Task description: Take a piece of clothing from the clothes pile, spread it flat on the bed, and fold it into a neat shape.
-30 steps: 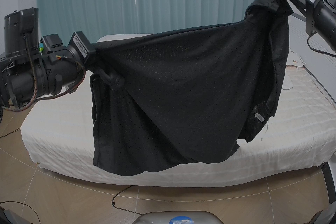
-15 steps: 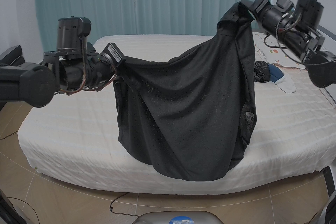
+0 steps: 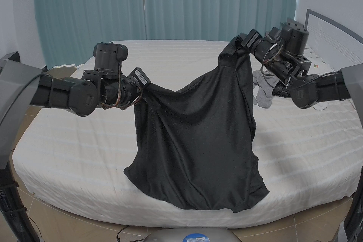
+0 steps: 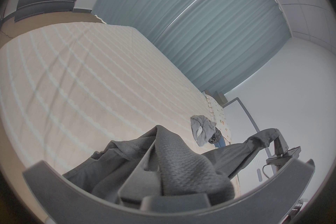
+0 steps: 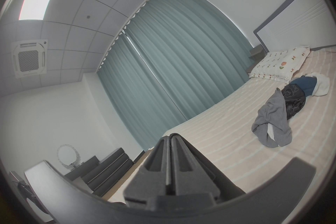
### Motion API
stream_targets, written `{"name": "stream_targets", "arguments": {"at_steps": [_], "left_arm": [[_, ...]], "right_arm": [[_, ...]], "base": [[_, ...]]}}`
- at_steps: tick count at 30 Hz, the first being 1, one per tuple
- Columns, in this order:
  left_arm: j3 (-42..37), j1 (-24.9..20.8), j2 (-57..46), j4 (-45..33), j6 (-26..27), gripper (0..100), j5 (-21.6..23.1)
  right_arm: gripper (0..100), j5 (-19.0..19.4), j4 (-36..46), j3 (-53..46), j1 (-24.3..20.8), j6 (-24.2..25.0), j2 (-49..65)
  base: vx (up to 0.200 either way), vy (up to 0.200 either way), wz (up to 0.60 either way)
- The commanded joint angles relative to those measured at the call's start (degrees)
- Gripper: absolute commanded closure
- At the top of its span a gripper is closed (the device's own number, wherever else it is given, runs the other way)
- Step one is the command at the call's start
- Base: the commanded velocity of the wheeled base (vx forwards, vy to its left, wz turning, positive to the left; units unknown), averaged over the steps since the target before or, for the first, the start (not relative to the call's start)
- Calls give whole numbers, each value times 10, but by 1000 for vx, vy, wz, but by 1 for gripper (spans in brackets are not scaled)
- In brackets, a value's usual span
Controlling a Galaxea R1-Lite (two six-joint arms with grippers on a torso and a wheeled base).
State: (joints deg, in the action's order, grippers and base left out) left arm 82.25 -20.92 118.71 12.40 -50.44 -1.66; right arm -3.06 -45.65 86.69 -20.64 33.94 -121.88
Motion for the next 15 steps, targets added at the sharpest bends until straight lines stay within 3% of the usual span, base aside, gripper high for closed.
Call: {"name": "stream_targets", "arguments": {"at_steps": [1, 4, 15], "left_arm": [[23, 3, 57, 1, -9, 100, -1], [49, 3, 86, -1, -22, 100, 0], [135, 15, 181, -22, -35, 100, -7]], "right_arm": [[100, -3, -3, 7, 2, 0, -59], [100, -12, -18, 7, 2, -2, -91], [100, -56, -18, 72, 21, -5, -195]], "base": [[200, 0, 0], [200, 0, 0], [0, 0, 0]]}}
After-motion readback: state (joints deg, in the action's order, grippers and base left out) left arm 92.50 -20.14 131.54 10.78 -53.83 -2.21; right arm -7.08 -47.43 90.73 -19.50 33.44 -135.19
